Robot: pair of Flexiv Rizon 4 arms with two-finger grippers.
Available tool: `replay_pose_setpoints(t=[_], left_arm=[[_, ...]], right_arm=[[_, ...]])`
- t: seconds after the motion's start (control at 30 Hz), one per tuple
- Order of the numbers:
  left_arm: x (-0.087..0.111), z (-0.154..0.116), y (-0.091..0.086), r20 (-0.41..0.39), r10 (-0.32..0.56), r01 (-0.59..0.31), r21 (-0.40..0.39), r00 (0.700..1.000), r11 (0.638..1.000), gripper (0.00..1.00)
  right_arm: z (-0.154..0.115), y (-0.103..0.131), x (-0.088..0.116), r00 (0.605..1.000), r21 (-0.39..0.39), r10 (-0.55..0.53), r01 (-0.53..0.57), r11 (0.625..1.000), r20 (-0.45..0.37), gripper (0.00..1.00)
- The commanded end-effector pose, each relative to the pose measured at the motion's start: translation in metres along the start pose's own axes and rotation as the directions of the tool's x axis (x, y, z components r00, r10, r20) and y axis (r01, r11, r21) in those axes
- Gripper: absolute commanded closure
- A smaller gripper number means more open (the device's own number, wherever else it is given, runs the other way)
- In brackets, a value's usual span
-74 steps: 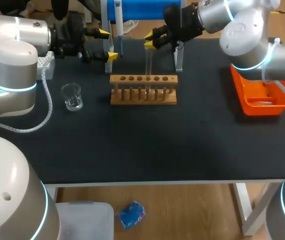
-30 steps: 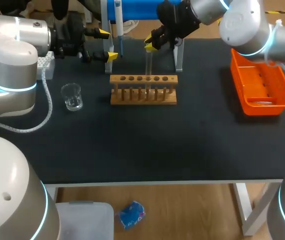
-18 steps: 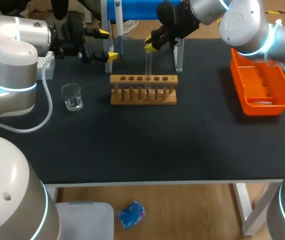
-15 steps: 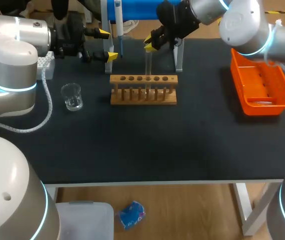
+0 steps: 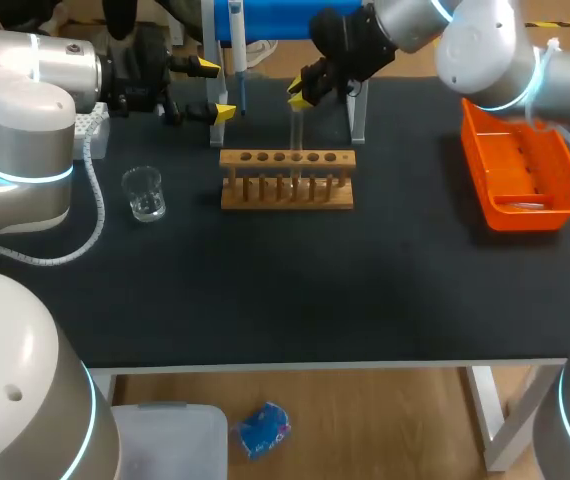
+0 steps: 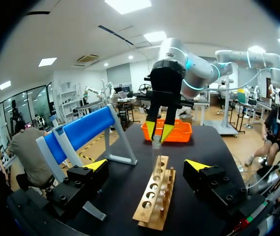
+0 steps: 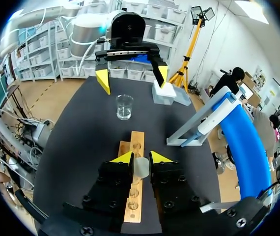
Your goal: Invert the test tube, pick up the pipette, mount the tip to pipette, aspirate from beaker and dispense into the tube, eject the tip, return the pipette, and cap with the stopper.
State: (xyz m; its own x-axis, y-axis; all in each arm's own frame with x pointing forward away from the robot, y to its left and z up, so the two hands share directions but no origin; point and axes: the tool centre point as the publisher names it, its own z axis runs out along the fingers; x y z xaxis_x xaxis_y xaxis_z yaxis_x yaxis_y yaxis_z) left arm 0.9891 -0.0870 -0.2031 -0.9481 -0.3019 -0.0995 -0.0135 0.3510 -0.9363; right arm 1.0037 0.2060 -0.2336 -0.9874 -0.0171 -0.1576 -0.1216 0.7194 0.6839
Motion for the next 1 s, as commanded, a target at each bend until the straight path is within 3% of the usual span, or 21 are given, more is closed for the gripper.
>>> replay_pose_setpoints(t=[0.03,0.6,0.63,0.67,0.7,0.83,1.0], left_arm=[[0.0,0.0,0.0,-0.002,0.0,0.0,-0.001,1.0,1.0,0.0],[0.0,0.0,0.0,-0.002,0.0,0.0,-0.001,1.0,1.0,0.0],[0.0,0.0,0.0,-0.002,0.0,0.0,-0.001,1.0,1.0,0.0],[0.0,0.0,0.0,-0.002,0.0,0.0,-0.001,1.0,1.0,0.0],[0.0,0.0,0.0,-0.002,0.0,0.0,-0.001,1.0,1.0,0.0],[0.0,0.0,0.0,-0.002,0.0,0.0,-0.001,1.0,1.0,0.0],[0.0,0.0,0.0,-0.002,0.0,0.0,-0.001,1.0,1.0,0.0]], right_arm=[[0.002,-0.001,-0.003,1.0,0.011,0.001,-0.001,1.0,-0.009,1.0],[0.007,-0.01,-0.001,1.0,0.049,0.008,-0.008,0.999,-0.019,1.0],[0.007,-0.009,-0.001,1.0,0.043,0.01,-0.01,0.999,-0.016,0.71],[0.006,-0.009,-0.001,1.0,0.042,0.01,-0.01,0.999,-0.011,0.08],[0.004,-0.007,-0.001,1.0,0.037,0.009,-0.009,0.999,-0.01,0.0],[-0.004,0.0,-0.002,1.0,-0.012,0.01,-0.01,1.0,0.001,0.0],[-0.023,0.012,-0.003,0.999,-0.184,0.034,-0.029,0.982,0.022,0.0]])
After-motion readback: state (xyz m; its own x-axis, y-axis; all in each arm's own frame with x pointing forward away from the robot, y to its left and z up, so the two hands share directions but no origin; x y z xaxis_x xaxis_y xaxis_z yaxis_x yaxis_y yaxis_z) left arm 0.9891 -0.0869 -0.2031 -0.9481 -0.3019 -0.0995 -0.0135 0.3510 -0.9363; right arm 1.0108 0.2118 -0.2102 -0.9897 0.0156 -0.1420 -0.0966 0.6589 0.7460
